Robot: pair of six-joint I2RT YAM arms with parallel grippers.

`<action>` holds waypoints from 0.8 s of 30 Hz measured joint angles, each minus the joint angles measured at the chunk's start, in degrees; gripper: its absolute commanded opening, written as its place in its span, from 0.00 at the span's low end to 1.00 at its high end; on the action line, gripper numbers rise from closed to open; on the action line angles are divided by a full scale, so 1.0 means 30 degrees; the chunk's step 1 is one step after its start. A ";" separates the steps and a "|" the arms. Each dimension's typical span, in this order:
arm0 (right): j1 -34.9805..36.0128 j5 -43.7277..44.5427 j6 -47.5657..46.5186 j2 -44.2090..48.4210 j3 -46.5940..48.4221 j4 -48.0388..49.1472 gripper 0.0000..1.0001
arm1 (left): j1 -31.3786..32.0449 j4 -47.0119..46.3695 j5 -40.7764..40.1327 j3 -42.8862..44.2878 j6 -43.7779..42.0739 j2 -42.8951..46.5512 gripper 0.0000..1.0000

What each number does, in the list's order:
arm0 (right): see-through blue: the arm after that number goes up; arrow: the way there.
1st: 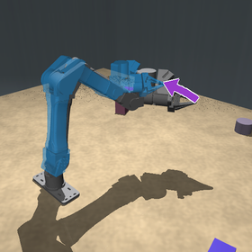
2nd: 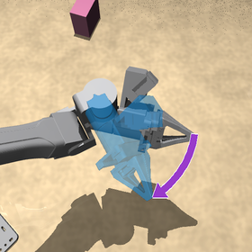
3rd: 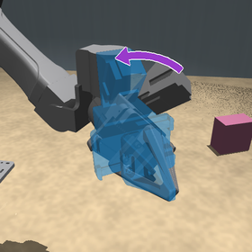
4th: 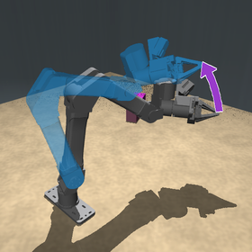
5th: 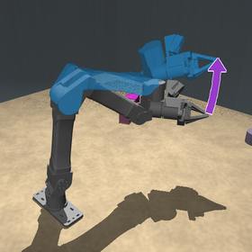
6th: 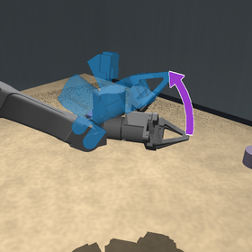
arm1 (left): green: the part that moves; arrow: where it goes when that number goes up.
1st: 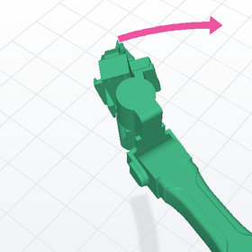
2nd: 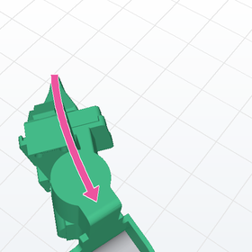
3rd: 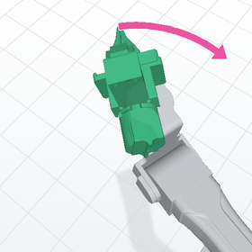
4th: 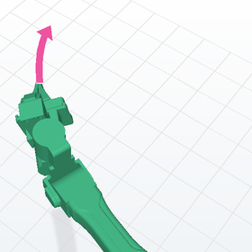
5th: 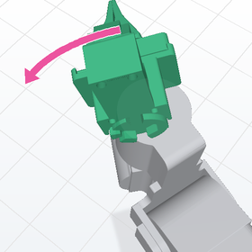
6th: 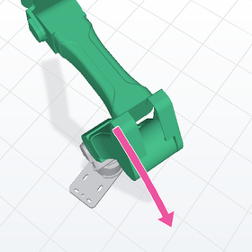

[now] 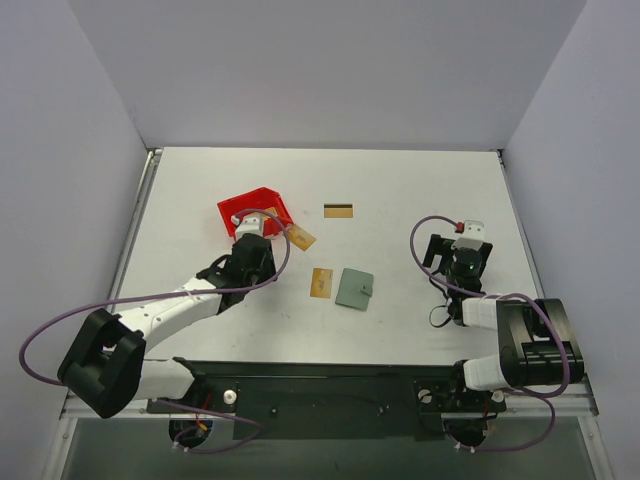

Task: Put the credit cards into the card holder
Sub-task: Open the card holder at the center of the board.

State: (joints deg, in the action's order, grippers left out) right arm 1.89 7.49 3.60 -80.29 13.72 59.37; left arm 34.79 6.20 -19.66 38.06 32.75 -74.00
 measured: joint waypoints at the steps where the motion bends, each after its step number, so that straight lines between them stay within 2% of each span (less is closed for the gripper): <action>1: 0.0000 0.0000 0.0000 0.0000 0.0000 0.0000 1.00 | 0.0000 -0.0007 0.0000 0.0000 -0.0007 0.0000 0.50; 24: 0.0000 0.0000 0.0000 0.0000 0.0000 0.0000 1.00 | -0.0095 -0.0029 0.0087 0.0000 0.0000 -0.0182 0.50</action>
State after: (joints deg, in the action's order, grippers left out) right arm 1.89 7.49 3.60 -80.29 13.72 59.37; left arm 34.50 6.11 -19.40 38.06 32.75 -74.54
